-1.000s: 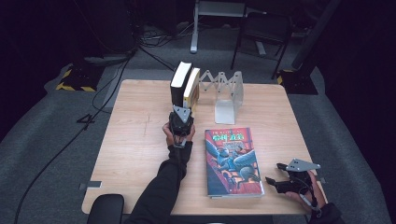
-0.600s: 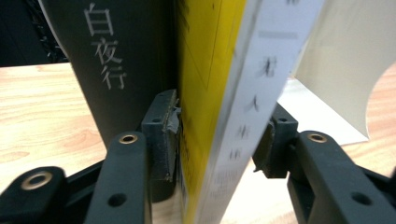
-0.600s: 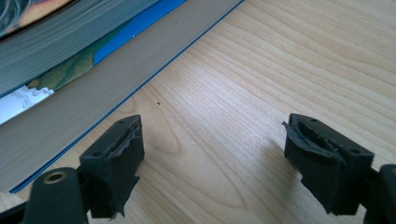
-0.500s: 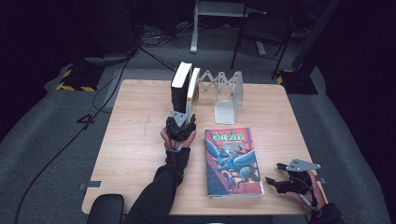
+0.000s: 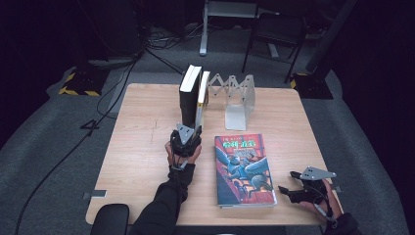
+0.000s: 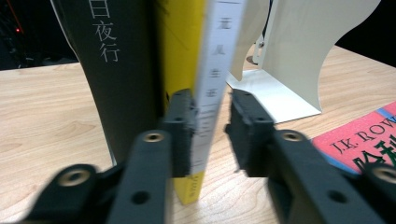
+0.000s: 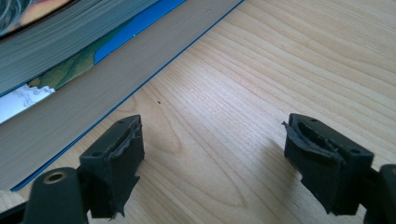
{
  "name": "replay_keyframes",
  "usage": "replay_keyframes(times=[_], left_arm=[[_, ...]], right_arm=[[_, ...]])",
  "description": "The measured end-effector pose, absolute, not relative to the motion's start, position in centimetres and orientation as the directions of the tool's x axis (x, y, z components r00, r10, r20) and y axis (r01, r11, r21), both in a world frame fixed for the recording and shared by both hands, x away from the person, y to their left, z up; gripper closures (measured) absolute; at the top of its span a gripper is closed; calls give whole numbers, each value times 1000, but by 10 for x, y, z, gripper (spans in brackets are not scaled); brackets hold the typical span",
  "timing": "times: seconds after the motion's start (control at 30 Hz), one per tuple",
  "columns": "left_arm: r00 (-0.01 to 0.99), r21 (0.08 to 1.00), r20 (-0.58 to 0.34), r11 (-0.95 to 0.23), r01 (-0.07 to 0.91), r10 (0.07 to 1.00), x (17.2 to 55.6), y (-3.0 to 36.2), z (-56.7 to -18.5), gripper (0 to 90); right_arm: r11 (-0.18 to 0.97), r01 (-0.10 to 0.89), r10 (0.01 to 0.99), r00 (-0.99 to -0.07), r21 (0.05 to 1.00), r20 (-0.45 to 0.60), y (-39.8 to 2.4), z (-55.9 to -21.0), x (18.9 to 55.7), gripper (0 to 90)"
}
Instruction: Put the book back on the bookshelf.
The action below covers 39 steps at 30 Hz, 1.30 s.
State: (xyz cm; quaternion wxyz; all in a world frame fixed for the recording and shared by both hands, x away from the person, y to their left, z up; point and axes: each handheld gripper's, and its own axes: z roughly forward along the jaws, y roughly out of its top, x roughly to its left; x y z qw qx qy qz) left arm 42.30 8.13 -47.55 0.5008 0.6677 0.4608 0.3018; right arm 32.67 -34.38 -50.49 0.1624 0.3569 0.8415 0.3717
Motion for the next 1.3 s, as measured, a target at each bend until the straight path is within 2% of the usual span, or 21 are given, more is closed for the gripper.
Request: replay_keyframes(times=[0.13, 0.93, 1.3], left_arm=[[379, 945, -22, -104, 311, 925, 427, 75, -474, 741], [316, 928, -44, -78, 364, 948, 471, 76, -466, 752], [341, 924, -67, -70, 376, 938, 466, 78, -467, 751]], right_arm=[[469, 479, 720, -693, 742, -8, -344, -505, 327, 199], [470, 479, 720, -694, 741, -8, -344, -505, 327, 198], [470, 479, 720, -694, 742, -8, -344, -505, 327, 198]])
